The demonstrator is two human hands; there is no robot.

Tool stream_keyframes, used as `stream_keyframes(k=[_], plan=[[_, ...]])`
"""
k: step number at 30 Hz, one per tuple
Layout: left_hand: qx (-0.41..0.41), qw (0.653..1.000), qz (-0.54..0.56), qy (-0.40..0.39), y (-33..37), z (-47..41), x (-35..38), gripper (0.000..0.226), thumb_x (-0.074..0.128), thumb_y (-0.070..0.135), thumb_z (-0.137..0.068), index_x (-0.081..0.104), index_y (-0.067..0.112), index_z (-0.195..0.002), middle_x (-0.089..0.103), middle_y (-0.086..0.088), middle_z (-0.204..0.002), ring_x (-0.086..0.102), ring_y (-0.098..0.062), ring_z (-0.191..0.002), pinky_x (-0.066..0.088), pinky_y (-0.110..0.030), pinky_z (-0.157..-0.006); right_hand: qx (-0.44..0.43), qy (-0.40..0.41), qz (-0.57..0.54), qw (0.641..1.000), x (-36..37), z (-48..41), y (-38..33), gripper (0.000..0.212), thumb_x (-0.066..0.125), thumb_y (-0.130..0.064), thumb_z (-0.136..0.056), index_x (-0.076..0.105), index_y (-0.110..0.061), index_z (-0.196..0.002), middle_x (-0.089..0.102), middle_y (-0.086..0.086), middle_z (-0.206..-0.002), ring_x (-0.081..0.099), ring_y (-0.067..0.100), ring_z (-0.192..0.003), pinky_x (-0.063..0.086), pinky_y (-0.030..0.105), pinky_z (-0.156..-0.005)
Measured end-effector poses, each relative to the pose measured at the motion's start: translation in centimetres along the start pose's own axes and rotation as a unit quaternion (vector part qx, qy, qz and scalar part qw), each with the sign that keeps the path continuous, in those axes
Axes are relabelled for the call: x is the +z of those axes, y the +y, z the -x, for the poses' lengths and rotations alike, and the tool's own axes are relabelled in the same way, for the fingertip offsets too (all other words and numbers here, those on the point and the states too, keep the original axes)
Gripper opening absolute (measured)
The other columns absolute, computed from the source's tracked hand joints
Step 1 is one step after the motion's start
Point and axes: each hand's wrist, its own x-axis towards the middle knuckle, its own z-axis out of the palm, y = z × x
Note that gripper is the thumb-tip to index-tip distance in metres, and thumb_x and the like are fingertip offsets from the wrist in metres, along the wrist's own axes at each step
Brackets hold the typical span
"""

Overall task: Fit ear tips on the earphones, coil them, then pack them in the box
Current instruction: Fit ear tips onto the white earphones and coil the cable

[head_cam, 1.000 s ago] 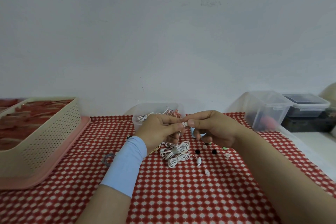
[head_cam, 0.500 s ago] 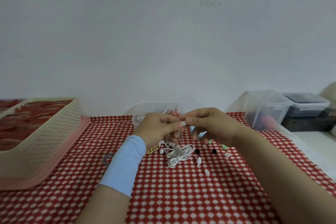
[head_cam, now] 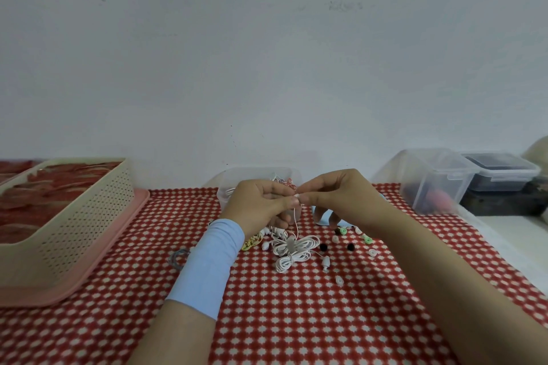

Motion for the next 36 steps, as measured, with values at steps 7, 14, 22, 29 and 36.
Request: stream_keyframes(k=[7,14,22,29,36], plan=[[-0.005,0.999,0.041,-0.011,-0.4,0.0,0.1,0.012,0.073,0.003,-0.084,0.072,0.004,-0.096,0.073,-0.009,-0.075,0.066,-0.015,-0.058,0.055,-0.026,-0.056,0.071,-0.045,-0.102,0.991,-0.8,0.3,-0.5,0.013,0.073,-0.016,-0.090,0.082,-0.012,-0.099,0.077,0.012,-0.099,0.061,0.018,-0.062,0.050,0.027,-0.051],[-0.003,0.997,0.061,-0.051,-0.4,0.3,0.2,0.011,0.072,0.001,-0.084,0.072,0.008,-0.092,0.073,-0.009,-0.074,0.065,-0.015,-0.059,0.055,-0.025,-0.056,0.150,-0.115,-0.183,0.965,-1.1,0.1,-0.1,0.020,0.074,-0.015,-0.075,0.083,-0.013,-0.093,0.073,0.004,-0.080,0.062,0.012,-0.064,0.046,0.019,-0.043],[-0.008,0.995,0.069,-0.071,-0.7,0.2,0.4,0.012,0.069,0.001,-0.085,0.071,0.003,-0.097,0.073,-0.018,-0.083,0.064,-0.016,-0.060,0.054,-0.024,-0.054,0.136,-0.151,-0.203,0.958,-1.0,0.1,0.6,0.021,0.071,-0.016,-0.078,0.079,-0.012,-0.097,0.072,0.002,-0.073,0.058,0.008,-0.058,0.042,0.016,-0.042],[-0.007,0.996,0.055,-0.068,-0.7,0.1,0.2,0.011,0.070,0.002,-0.085,0.072,0.005,-0.096,0.074,-0.017,-0.084,0.064,-0.016,-0.060,0.055,-0.026,-0.055,0.141,-0.144,-0.213,0.956,-1.0,-0.2,1.0,0.020,0.070,-0.016,-0.079,0.080,-0.014,-0.097,0.073,0.004,-0.080,0.063,0.009,-0.061,0.044,0.017,-0.043],[-0.028,0.995,0.057,-0.076,-0.8,0.0,0.0,0.014,0.070,0.012,-0.088,0.074,0.003,-0.097,0.072,-0.012,-0.082,0.062,-0.016,-0.061,0.055,-0.026,-0.055,0.086,-0.111,-0.112,0.984,-1.6,-0.1,0.7,0.022,0.069,-0.021,-0.091,0.078,-0.015,-0.111,0.076,0.012,-0.107,0.068,0.019,-0.073,0.053,0.027,-0.054]])
